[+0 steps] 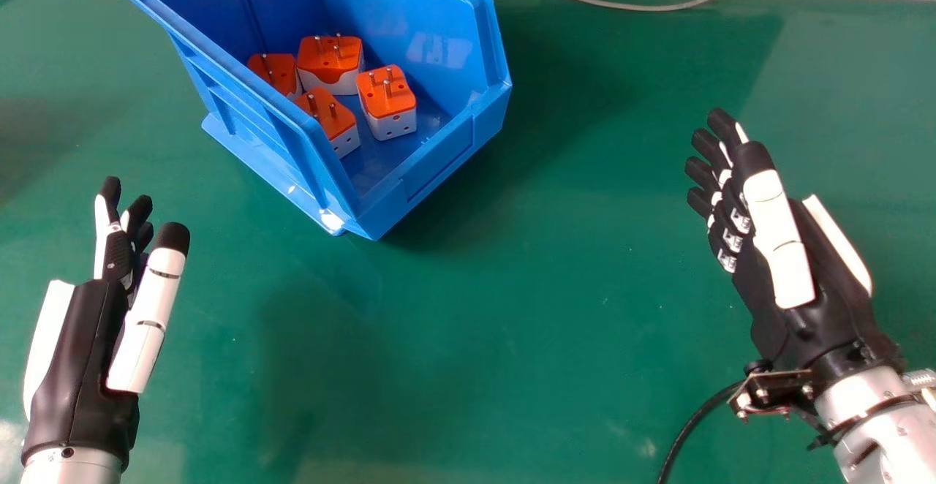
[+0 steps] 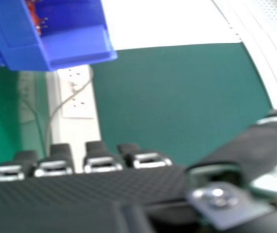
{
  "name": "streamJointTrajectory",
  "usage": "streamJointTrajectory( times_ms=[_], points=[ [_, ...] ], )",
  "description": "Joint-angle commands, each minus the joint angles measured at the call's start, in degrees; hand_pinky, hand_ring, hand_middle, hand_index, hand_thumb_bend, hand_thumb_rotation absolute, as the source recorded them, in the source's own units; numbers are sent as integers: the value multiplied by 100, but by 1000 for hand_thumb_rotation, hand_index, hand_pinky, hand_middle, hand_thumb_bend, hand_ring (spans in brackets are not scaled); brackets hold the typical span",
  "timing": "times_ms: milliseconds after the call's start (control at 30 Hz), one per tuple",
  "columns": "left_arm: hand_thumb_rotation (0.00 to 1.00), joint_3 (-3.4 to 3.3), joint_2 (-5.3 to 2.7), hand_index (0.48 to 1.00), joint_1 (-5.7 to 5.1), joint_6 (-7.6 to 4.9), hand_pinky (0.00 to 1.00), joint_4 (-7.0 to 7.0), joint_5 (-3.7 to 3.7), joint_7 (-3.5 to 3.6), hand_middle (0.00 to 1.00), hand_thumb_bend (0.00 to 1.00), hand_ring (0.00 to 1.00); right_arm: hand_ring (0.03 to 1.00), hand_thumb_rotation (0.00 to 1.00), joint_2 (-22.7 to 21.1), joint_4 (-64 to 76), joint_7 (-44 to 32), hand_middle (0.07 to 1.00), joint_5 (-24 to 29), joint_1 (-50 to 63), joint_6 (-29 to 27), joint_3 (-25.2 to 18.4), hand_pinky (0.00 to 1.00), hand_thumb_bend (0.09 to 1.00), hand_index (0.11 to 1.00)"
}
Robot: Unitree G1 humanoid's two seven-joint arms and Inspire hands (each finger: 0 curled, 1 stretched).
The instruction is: Pick all objects and put in blue box
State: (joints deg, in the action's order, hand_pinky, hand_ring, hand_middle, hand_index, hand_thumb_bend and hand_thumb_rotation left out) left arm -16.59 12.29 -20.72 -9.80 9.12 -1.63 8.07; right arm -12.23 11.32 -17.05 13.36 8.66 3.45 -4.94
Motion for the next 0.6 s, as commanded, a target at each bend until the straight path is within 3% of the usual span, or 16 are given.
streamJointTrajectory(
  times_ms=[0,67,167,200,233,267,300,333,367,400,433,467,567],
  points=[
    [936,-24,4,1000,48,-138,990,42,114,-143,1000,523,999,1000,1000,9,60,25,1000,52,-107,-30,-100,1000,410,1000],
    [934,-3,1,1000,71,-176,984,2,181,-203,998,533,997,1000,1000,12,20,22,1000,36,-127,-58,-96,1000,407,1000],
    [926,27,17,999,87,-223,976,3,441,-363,990,540,994,1000,1000,11,1,26,1000,32,-168,-49,-97,999,404,1000],
    [908,42,48,994,91,-264,969,-2,619,-450,978,546,990,1000,1000,13,6,31,1000,24,-174,-47,-91,998,400,1000],
    [908,54,70,994,95,-295,969,-12,741,-512,978,546,990,1000,1000,15,6,35,1000,17,-178,-48,-86,998,400,1000],
    [890,72,105,989,95,-341,961,-31,947,-612,966,546,984,1000,1000,15,3,36,1000,8,-181,-57,-82,996,396,1000],
    [890,106,141,989,76,-380,961,-8,1248,-756,966,546,984,1000,1000,13,-3,38,1000,-5,-184,-67,-78,996,396,1000],
    [890,129,158,989,63,-405,961,10,1455,-857,966,546,984,1000,1000,11,-9,39,1000,-13,-186,-74,-76,996,396,1000],
    [857,153,195,978,41,-444,950,43,1722,-980,951,533,975,1000,1000,5,-12,37,1000,-21,-186,-79,-75,995,393,1000],
    [857,172,268,978,45,-560,950,-18,1982,-1122,951,533,975,1000,1000,-3,-8,36,1000,-37,-184,-85,-68,995,393,1000],
    [812,185,318,961,53,-647,936,-76,2147,-1222,937,523,966,1000,1000,-8,-5,34,1000,-48,-182,-89,-62,994,391,1000],
    [812,192,358,961,66,-730,936,-133,2242,-1289,937,523,966,1000,1000,-13,0,34,1000,-53,-185,-86,-59,994,391,1000],
    [743,207,415,943,55,-754,917,-140,2202,-1224,931,528,959,1000,1000,-29,10,33,1000,-73,-194,-89,-51,993,388,1000]
  ],
)
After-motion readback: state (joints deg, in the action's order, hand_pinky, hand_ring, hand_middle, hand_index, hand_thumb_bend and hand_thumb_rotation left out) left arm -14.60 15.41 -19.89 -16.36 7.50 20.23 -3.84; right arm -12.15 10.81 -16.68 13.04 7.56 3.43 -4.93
